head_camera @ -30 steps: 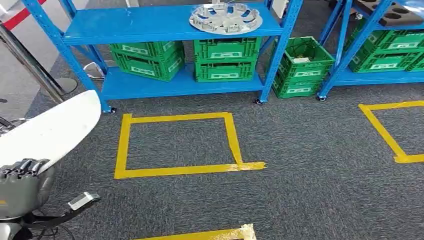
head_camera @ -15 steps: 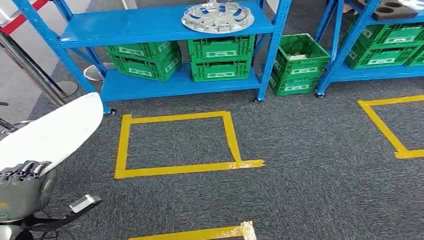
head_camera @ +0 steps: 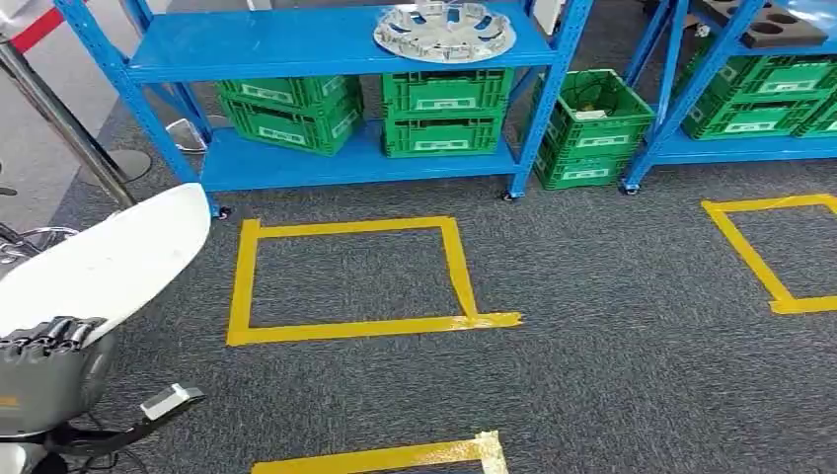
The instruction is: Take the parts from the cabinet and place them on the table.
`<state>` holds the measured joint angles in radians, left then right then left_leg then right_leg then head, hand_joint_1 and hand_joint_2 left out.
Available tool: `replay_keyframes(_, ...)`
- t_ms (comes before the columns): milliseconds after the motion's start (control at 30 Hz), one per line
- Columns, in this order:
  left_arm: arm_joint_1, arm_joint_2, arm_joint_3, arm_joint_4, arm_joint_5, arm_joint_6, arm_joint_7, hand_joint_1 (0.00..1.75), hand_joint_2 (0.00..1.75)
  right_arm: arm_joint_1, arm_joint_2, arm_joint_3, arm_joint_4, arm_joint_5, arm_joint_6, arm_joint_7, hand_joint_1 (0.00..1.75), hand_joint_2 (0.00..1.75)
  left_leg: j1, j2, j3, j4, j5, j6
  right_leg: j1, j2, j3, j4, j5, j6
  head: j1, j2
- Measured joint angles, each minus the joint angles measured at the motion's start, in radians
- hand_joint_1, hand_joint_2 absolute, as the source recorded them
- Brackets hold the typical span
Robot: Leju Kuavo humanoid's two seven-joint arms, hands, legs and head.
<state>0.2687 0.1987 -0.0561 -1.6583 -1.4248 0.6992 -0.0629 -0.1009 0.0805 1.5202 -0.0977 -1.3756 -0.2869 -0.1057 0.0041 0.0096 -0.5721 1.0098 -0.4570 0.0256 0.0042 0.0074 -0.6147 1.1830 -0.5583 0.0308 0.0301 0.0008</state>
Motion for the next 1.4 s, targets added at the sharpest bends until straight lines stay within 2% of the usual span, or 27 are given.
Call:
replay_keyframes(33,0.000,0.000,0.000,0.000,0.000,0.000,0.000,1.75,1.75,-0.001,0.000,0.000,0.000,0.000,0.000,0.000,0.00,1.75,0.000,0.000,0.000,0.002,0.000,0.000,0.000,0.000,0.052,-0.097,0.040,-0.005,0.000,0.000)
replay_keyframes(67,0.000,0.000,0.000,0.000,0.000,0.000,0.000,1.75,1.75,-0.002,0.000,0.000,0.000,0.000,0.000,0.000,0.00,1.75,-0.002,0.000,-0.001,0.003,0.001,-0.004,0.002,-0.001,0.086,-0.169,0.041,-0.009,0.000,0.000)
replay_keyframes(100,-0.001,0.000,0.000,0.000,0.000,0.000,0.000,1.75,1.75,-0.005,0.000,0.000,0.000,0.001,0.000,0.000,0.00,1.75,-0.007,0.000,-0.006,0.010,0.000,-0.010,0.003,0.001,0.090,-0.185,0.040,-0.013,0.000,0.000)
replay_keyframes(200,0.000,0.000,-0.003,0.000,0.000,0.000,0.000,1.75,1.75,-0.001,0.000,0.000,0.000,0.003,0.000,0.003,0.00,1.75,-0.004,0.000,-0.009,0.004,0.012,-0.028,0.006,0.002,0.092,-0.179,0.049,-0.025,-0.002,0.000)
replay_keyframes(233,-0.001,0.003,-0.003,0.000,0.000,0.000,0.000,1.75,1.75,-0.001,0.002,0.000,-0.001,0.004,0.000,0.005,0.00,1.75,-0.006,-0.002,-0.010,0.008,0.011,-0.031,-0.004,0.000,0.092,-0.189,0.059,-0.033,0.001,0.000)
replay_keyframes(267,0.000,0.003,-0.004,0.001,0.000,0.000,0.000,1.75,1.75,-0.002,0.002,0.000,-0.001,0.005,0.000,0.006,0.00,1.75,-0.005,-0.004,-0.018,0.024,-0.011,-0.038,-0.006,-0.001,0.091,-0.190,0.064,-0.038,-0.005,0.000)
replay_keyframes(300,-0.001,0.006,-0.005,0.001,0.000,0.000,0.000,1.75,1.75,-0.002,0.002,0.000,-0.001,0.005,0.000,0.007,0.00,1.75,-0.002,-0.005,-0.036,0.074,-0.052,-0.047,-0.007,-0.002,0.088,-0.190,0.067,-0.043,-0.013,0.000)
replay_keyframes(367,-0.001,0.006,-0.007,0.004,0.001,0.000,0.002,1.75,1.75,-0.001,0.002,0.000,-0.001,0.014,0.001,0.007,0.00,1.75,0.005,-0.005,-0.094,0.230,-0.132,-0.057,-0.005,-0.004,0.082,-0.190,0.069,-0.046,-0.013,0.000)
replay_keyframes(400,0.000,0.007,-0.010,0.006,0.002,0.000,0.002,1.75,1.75,-0.001,0.002,0.000,-0.001,0.021,0.002,0.006,0.00,1.75,0.007,-0.005,-0.116,0.287,-0.152,-0.060,-0.005,-0.004,0.079,-0.189,0.070,-0.046,-0.014,0.000)
replay_keyframes(433,0.000,0.008,-0.012,0.008,0.002,0.000,0.003,1.75,1.75,-0.001,0.002,0.000,-0.001,0.025,0.003,0.006,0.00,1.75,0.007,-0.005,-0.117,0.301,-0.147,-0.062,-0.005,-0.004,0.077,-0.187,0.071,-0.046,-0.014,0.000)
replay_keyframes(467,-0.001,0.010,-0.014,0.011,0.002,0.000,0.003,1.75,1.75,-0.001,0.002,0.000,-0.001,0.029,0.004,0.005,0.00,1.75,0.008,-0.005,-0.097,0.271,-0.120,-0.062,-0.005,-0.004,0.075,-0.186,0.071,-0.045,-0.014,0.000)
replay_keyframes(533,-0.001,0.013,-0.019,0.012,0.008,0.000,0.003,1.75,1.75,-0.001,0.002,0.000,-0.001,0.029,0.010,-0.004,0.00,1.75,0.009,-0.005,-0.008,0.104,-0.036,-0.057,-0.005,-0.002,0.076,-0.182,0.071,-0.043,-0.014,0.000)
replay_keyframes(567,-0.002,0.013,-0.019,0.011,0.010,0.000,0.003,1.75,1.75,-0.001,0.002,0.000,-0.001,0.029,0.012,-0.008,0.00,1.75,0.008,-0.005,0.028,0.026,-0.017,-0.052,-0.005,-0.002,0.076,-0.181,0.071,-0.041,-0.014,0.000)
replay_keyframes(600,-0.003,0.013,-0.021,0.012,0.011,0.000,0.003,1.75,1.75,-0.002,0.002,0.000,-0.001,0.029,0.013,-0.010,0.00,1.75,0.003,-0.005,0.037,0.009,-0.033,-0.048,0.002,-0.001,0.070,-0.178,0.072,-0.034,-0.014,0.000)
replay_keyframes(633,-0.003,0.014,-0.021,0.012,0.012,0.000,0.003,1.75,1.75,-0.003,0.000,0.000,-0.001,0.030,0.014,-0.012,0.00,1.75,0.004,-0.006,0.034,0.001,-0.030,-0.041,0.003,0.001,0.063,-0.176,0.074,-0.030,-0.013,0.000)
replay_keyframes(667,0.000,0.014,-0.021,0.013,0.012,0.000,0.003,1.75,1.75,-0.002,-0.002,0.000,0.000,0.030,0.016,-0.016,0.00,1.75,0.006,-0.006,0.031,-0.004,-0.027,-0.043,0.006,0.001,0.058,-0.172,0.070,-0.040,-0.012,0.000)
replay_keyframes(700,-0.001,0.014,-0.021,0.013,0.011,0.000,0.003,1.75,1.75,-0.001,-0.002,0.000,0.000,0.031,0.017,-0.019,0.00,1.75,0.005,-0.007,0.029,-0.003,-0.026,-0.042,0.005,0.000,0.058,-0.173,0.073,-0.044,-0.011,0.000)
replay_keyframes(933,-0.006,0.013,-0.021,0.013,0.005,0.000,-0.007,1.75,1.75,-0.002,-0.005,0.000,0.000,0.047,0.013,-0.015,0.00,1.75,-0.002,-0.006,0.025,-0.002,-0.022,-0.027,-0.001,0.001,0.059,-0.186,0.085,-0.023,-0.012,0.000)
replay_keyframes(1033,-0.007,0.013,-0.020,0.013,0.007,0.000,-0.017,1.75,1.75,-0.001,-0.006,0.000,0.000,0.050,0.011,-0.010,0.00,1.75,-0.003,-0.006,0.024,0.000,-0.022,-0.026,-0.003,0.001,0.059,-0.186,0.087,-0.020,-0.012,0.000)
replay_keyframes(1067,-0.008,0.013,-0.019,0.013,0.007,0.000,-0.020,1.75,1.75,-0.001,-0.006,0.000,0.000,0.051,0.010,-0.009,0.00,1.75,-0.009,-0.007,0.021,0.006,-0.024,-0.018,-0.007,0.000,0.059,-0.190,0.090,-0.008,-0.012,0.000)
replay_keyframes(1167,-0.012,0.013,-0.016,0.013,0.008,0.000,-0.023,1.75,1.75,-0.001,-0.006,0.000,0.000,0.050,0.009,-0.006,0.00,1.75,-0.010,-0.007,0.016,0.005,-0.021,-0.007,-0.009,-0.003,0.059,-0.192,0.094,0.000,-0.013,0.000)
replay_keyframes(1200,-0.013,0.013,-0.016,0.013,0.007,0.000,-0.024,1.75,1.75,-0.001,-0.006,0.000,0.000,0.050,0.008,-0.005,0.00,1.75,-0.006,-0.008,0.020,-0.010,-0.013,0.001,-0.006,-0.005,0.061,-0.195,0.095,0.004,-0.014,0.000)
replay_keyframes(1233,-0.013,0.012,-0.016,0.012,0.008,0.000,-0.025,1.75,1.75,-0.001,-0.006,0.000,0.000,0.050,0.006,-0.003,0.00,1.75,0.002,-0.009,0.029,-0.026,-0.001,0.005,-0.007,-0.004,0.050,-0.185,0.083,0.005,-0.011,0.000)
replay_keyframes(1267,-0.016,0.011,-0.016,0.012,0.008,0.001,-0.026,1.75,1.75,-0.001,-0.006,0.000,0.000,0.049,0.006,-0.003,0.00,1.75,0.002,-0.011,0.029,-0.032,0.005,0.011,-0.006,-0.003,0.037,-0.153,0.052,0.006,-0.010,0.000)
replay_keyframes(1333,-0.016,0.010,-0.016,0.012,0.008,0.000,-0.027,1.75,1.75,-0.001,-0.008,0.000,0.000,0.048,0.005,-0.003,0.00,1.75,0.003,-0.018,0.021,-0.031,0.008,0.011,-0.008,-0.003,-0.030,0.001,-0.032,0.009,-0.008,0.000)
replay_keyframes(1367,-0.016,0.010,-0.016,0.012,0.008,0.000,-0.028,1.75,1.75,0.000,-0.008,0.000,0.000,0.048,0.005,-0.002,0.00,1.75,0.003,-0.021,0.018,-0.030,0.009,0.009,-0.009,-0.003,-0.063,0.077,-0.062,0.011,-0.008,0.000)
replay_keyframes(1400,-0.016,0.009,-0.016,0.012,0.007,0.000,-0.029,1.75,1.75,0.001,-0.008,0.000,0.001,0.048,0.005,-0.002,0.00,1.75,0.003,-0.028,0.017,-0.029,0.010,0.007,-0.009,-0.003,-0.082,0.119,-0.069,0.013,-0.007,0.000)
